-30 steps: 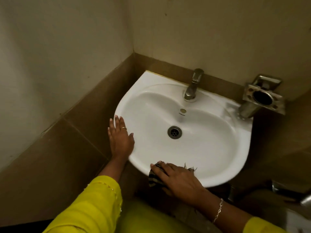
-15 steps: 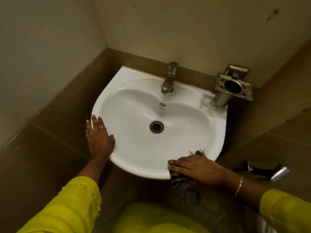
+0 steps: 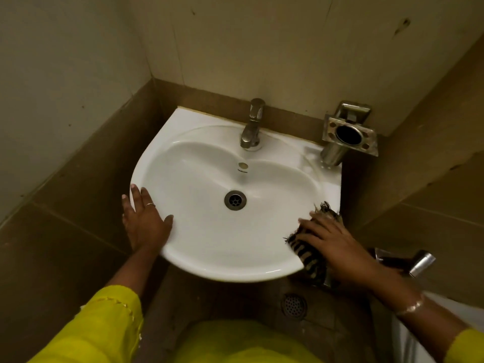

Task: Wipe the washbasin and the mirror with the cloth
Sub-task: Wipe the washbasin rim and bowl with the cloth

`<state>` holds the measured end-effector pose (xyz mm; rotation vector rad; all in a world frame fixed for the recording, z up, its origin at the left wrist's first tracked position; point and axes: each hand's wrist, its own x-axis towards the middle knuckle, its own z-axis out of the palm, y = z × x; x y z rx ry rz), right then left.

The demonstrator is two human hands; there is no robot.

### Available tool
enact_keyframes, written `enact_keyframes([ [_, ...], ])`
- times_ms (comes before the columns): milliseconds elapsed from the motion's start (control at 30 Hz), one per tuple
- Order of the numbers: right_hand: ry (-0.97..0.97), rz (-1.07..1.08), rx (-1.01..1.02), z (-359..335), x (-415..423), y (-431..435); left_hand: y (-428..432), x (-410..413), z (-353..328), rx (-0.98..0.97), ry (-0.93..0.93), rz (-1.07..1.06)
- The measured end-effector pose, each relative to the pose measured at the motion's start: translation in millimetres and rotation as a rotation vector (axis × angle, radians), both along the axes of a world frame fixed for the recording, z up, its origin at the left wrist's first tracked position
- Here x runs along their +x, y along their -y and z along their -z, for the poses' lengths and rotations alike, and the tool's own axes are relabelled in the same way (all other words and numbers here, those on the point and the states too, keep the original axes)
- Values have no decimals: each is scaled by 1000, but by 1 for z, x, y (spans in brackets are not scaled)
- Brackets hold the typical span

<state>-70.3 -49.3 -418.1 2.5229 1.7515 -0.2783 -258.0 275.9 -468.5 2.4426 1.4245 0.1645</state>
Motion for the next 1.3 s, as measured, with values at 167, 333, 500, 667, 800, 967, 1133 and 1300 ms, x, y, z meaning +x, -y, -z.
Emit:
enact_keyframes([
  [167,-124,830,362,2,-46,-26,1,2,0,-1,-9,-16],
  [333,-165,1077,200,23,-50,-52,1,2,-1,23,-74,6],
  [500,-128,1047,233,42,-44,-51,-5,3,2,136,-132,135],
  [667,-20,930,127,40,-12,-47,-25,6,2,222,-134,416],
  [800,34,817,17,36,20,-47,-41,12,2,186,-90,465],
  [967,40,753,14,31,60,-52,-45,15,4,188,-85,436],
  [1133,34,713,3,24,88,-65,-47,14,7,207,-66,428],
  [1300,72,733,118,31,79,-57,-47,14,8,209,-89,436],
])
